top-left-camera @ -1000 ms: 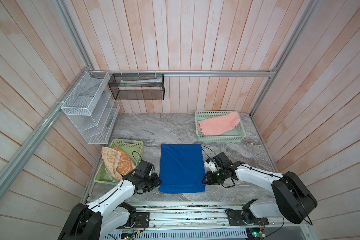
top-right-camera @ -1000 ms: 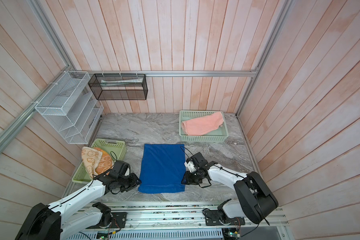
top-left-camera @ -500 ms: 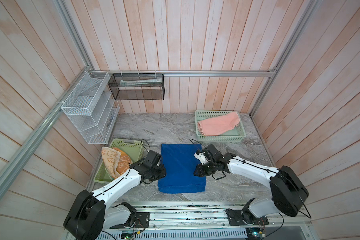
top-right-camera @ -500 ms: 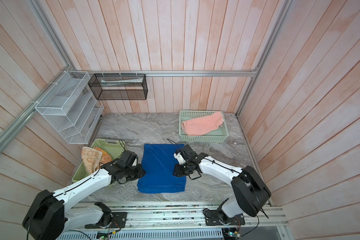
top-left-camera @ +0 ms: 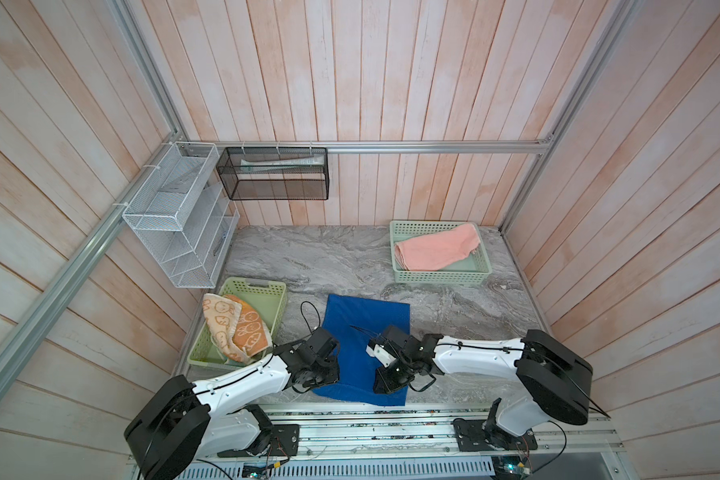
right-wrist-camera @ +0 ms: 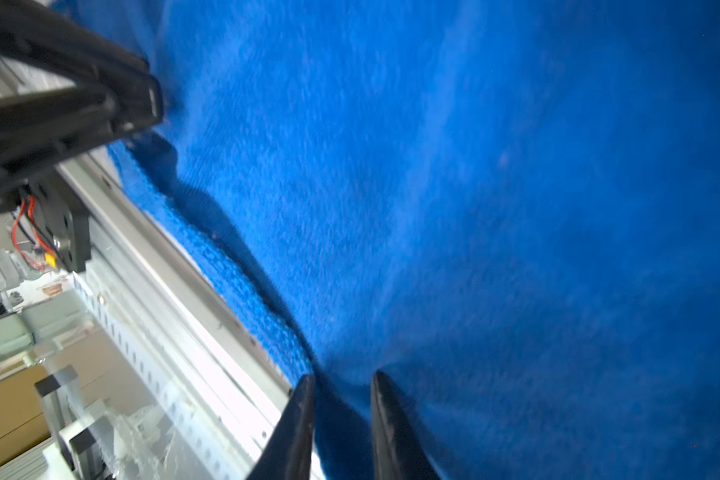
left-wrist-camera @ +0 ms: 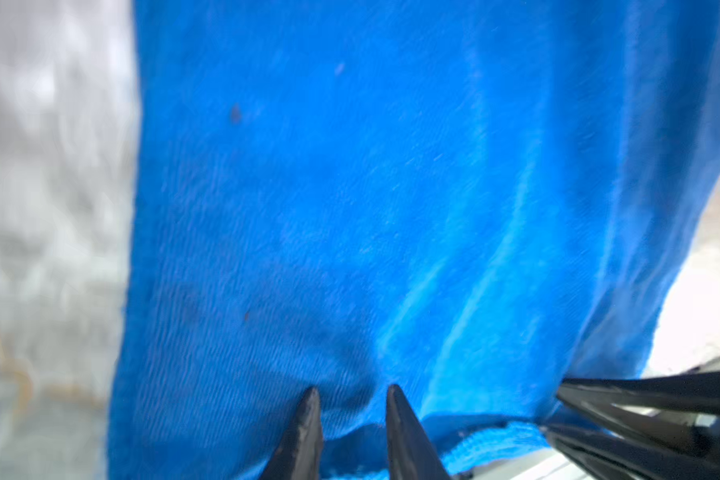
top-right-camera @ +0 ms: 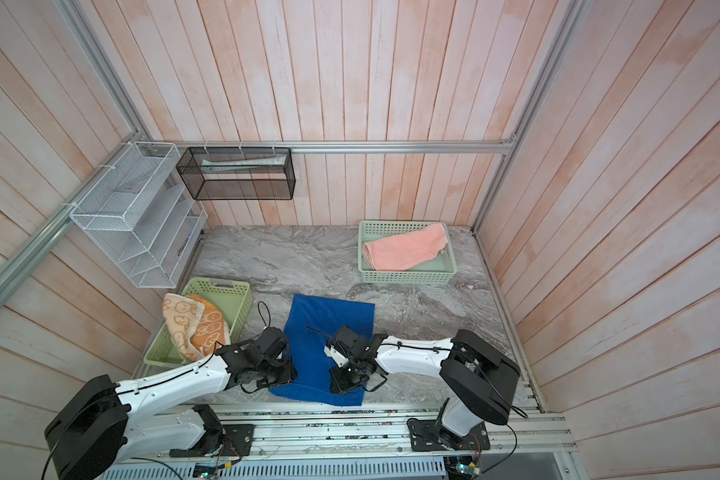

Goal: Fold and stack the towels

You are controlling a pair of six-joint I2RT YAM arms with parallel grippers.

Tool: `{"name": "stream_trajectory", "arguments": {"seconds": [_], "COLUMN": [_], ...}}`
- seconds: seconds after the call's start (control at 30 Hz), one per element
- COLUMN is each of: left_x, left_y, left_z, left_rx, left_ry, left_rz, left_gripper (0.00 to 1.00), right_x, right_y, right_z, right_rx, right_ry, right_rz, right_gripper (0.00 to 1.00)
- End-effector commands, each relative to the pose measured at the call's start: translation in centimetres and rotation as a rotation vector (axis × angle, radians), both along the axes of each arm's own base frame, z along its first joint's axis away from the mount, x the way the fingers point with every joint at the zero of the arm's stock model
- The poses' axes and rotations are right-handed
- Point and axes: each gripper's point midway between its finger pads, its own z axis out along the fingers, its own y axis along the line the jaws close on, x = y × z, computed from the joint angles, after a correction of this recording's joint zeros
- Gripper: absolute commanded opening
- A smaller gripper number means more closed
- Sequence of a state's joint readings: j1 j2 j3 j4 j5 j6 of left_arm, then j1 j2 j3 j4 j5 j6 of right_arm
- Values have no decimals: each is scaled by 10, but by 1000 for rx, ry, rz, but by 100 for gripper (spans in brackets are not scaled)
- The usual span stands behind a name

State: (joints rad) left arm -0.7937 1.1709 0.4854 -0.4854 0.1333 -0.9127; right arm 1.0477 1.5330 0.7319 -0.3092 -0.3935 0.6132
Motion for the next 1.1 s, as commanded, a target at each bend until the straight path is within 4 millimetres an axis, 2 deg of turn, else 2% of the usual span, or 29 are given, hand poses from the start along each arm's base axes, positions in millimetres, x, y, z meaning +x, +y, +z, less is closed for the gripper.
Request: {"name": "stream_trajectory", "arguments": {"seconds": [0.0,0.2,0.27,0.43,0.53,0.67,0.7,0.77,0.9,0.97,1.07], "left_x": [-21,-37,-42,-57,-58,-41,-35,-16,33,62,105], "left_y": [15,23,24,28,27,19,17,8,-10,-16,-12], "left_z": [-9,3,4,-8,-4,22,28,44,60,68,72], "left_rx": [41,70,72,87,86,77,78,63,-18,-40,-22], "left_ry": [63,76,91,152,154,76,49,-15,-80,-119,-173], "left_rz": [59,47,37,24,16,5,1,-4,-15,-29,-37], "left_gripper": [31,33,34,34,34,34,34,34,40,46,59], "right_x": [-3,-10,-19,-36,-33,-26,-20,7,89,129,178], "right_y": [-5,-8,-11,-22,-19,-7,-8,-17,-46,-63,-88], "right_z": [5,12,7,-3,12,44,47,52,63,66,63], "right_rx": [12,26,24,13,58,178,182,171,110,83,52], "right_ry": [17,31,67,113,73,-2,-21,-61,-184,-259,-343], "right_rz": [-63,-34,-27,-18,-9,50,40,-25,-241,-355,-504], "right_gripper": [29,34,35,35,35,35,36,36,36,39,42]}}
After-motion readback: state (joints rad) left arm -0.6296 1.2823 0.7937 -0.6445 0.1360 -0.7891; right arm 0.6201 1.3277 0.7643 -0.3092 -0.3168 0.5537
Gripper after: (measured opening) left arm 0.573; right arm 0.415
